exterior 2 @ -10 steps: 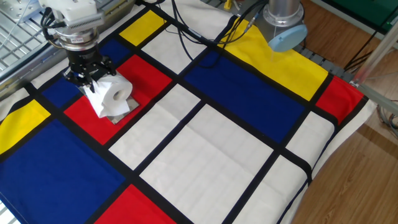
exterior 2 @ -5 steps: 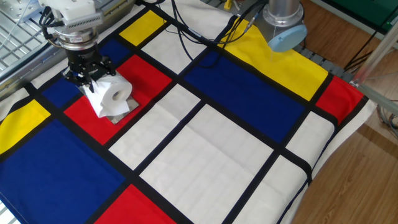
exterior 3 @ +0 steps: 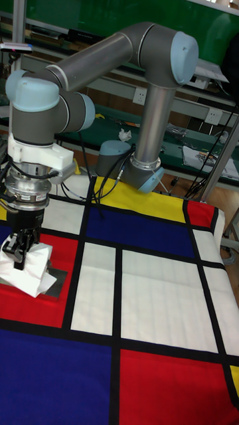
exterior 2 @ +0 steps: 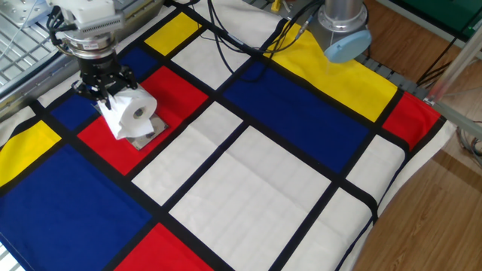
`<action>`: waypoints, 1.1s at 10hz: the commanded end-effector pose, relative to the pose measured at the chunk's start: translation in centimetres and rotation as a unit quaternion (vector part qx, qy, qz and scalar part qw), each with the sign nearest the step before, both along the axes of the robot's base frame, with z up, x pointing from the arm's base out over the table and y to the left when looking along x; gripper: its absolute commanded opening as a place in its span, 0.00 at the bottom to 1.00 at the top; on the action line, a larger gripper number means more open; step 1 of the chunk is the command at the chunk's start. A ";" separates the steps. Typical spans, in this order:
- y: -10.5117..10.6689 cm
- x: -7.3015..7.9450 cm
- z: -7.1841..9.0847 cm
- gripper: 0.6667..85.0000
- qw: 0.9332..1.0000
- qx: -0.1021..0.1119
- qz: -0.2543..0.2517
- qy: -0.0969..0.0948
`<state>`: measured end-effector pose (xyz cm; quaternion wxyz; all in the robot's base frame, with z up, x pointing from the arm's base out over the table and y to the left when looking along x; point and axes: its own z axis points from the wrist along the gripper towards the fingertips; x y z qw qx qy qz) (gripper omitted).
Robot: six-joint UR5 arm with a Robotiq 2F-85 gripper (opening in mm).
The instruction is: Put the toilet paper on its holder
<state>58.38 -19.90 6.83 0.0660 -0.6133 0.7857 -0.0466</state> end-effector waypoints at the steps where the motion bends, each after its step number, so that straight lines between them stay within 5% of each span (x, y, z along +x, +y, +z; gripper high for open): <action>1: -1.2 0.0 0.2 0.01 1.000 -0.004 0.005 -0.002; 3: -1.2 0.3 0.1 0.01 1.000 -0.003 0.003 -0.008; 5: 0.3 0.3 -0.3 0.73 1.000 0.019 0.017 0.003; 11: 0.3 0.5 0.1 0.92 0.999 0.027 0.032 0.013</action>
